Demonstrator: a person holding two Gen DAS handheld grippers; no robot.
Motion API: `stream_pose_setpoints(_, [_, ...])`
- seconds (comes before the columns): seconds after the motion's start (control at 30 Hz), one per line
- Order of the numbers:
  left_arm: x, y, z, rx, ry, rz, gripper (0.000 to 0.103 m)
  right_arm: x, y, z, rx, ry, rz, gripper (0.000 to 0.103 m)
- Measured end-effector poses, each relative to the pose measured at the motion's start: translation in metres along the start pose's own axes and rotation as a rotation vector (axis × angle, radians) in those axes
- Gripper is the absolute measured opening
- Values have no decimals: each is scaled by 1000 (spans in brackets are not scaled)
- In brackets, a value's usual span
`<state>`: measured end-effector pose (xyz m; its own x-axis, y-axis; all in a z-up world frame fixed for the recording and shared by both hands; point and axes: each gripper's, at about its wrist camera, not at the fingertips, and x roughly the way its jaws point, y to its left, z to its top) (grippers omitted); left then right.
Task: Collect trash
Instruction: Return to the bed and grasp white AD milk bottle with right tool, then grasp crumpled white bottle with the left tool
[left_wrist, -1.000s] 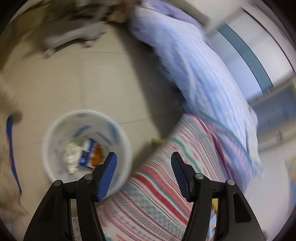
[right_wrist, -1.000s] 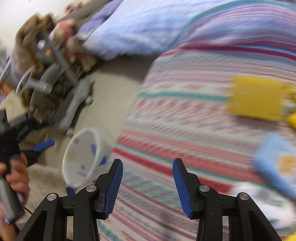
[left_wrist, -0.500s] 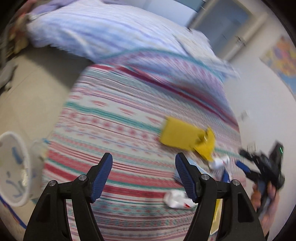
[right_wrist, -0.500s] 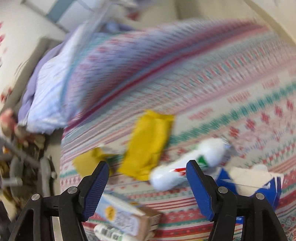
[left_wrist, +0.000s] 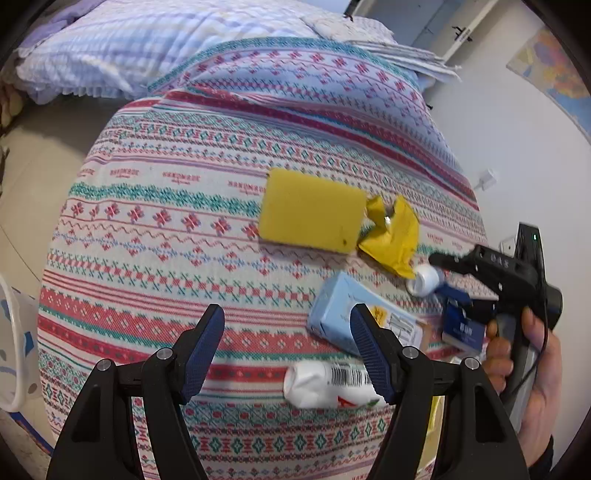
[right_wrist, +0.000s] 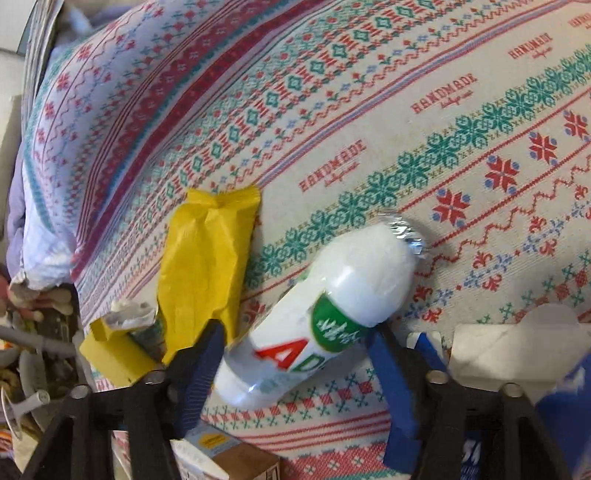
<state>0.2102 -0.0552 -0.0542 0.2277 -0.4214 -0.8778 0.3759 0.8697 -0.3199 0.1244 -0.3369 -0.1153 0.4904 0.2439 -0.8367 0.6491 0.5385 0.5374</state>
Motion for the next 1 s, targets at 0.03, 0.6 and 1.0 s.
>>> stream_pose_setpoints(0.03, [0,0,-3,1,9,-1,73,-1,-1,1,4,-6,17,54])
stream_pose_setpoints(0.6, [34,-10,-73,-219,238,-229,73,-70,37,-19,-134,-107,218,43])
stream_pose_setpoints(1.0, [47,-16,-55,-275,101,-113,48,-76,64,-47,-237,-106,269,43])
